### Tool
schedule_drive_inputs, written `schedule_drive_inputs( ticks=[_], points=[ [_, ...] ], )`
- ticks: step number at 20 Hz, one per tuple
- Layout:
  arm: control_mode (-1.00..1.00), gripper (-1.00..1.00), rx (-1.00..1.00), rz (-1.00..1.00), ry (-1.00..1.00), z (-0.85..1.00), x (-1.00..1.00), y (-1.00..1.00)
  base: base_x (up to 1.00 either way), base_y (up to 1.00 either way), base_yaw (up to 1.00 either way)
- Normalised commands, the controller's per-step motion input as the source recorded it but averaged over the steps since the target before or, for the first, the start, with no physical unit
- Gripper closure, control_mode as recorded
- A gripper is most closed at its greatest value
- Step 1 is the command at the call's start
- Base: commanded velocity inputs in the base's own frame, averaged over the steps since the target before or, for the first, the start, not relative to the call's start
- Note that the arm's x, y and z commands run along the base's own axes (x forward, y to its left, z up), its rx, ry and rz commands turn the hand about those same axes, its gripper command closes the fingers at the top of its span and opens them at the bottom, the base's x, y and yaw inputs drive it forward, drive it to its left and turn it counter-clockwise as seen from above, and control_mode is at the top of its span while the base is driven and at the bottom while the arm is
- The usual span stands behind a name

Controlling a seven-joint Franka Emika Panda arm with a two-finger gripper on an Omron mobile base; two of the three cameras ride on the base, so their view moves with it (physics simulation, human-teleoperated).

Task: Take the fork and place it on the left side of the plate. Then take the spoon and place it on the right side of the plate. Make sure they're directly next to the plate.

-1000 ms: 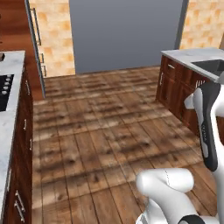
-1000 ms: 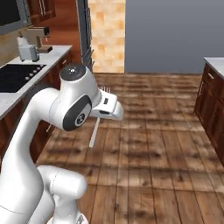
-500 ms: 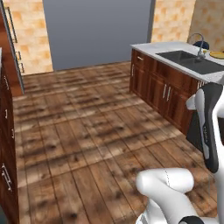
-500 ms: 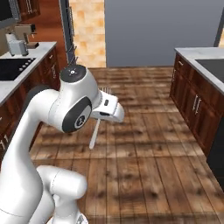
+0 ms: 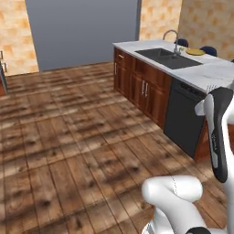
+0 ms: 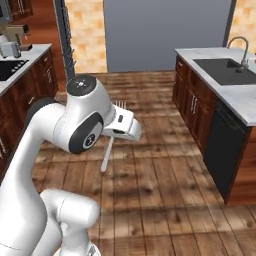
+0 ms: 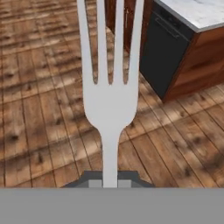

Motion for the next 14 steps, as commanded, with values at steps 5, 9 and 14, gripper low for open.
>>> schedule_drive_inputs(
  ticks=[5,9,14],
  points=[
    [1.00,1.00,0.00,0.00,0.00,0.00,0.00,0.00,-0.21,-1.00,0.00],
    [1.00,1.00,0.00,0.00,0.00,0.00,0.00,0.00,-0.07,-1.00,0.00],
    [1.00,1.00,0.00,0.00,0.00,0.00,0.00,0.00,0.00,-1.00,0.00]
  ],
)
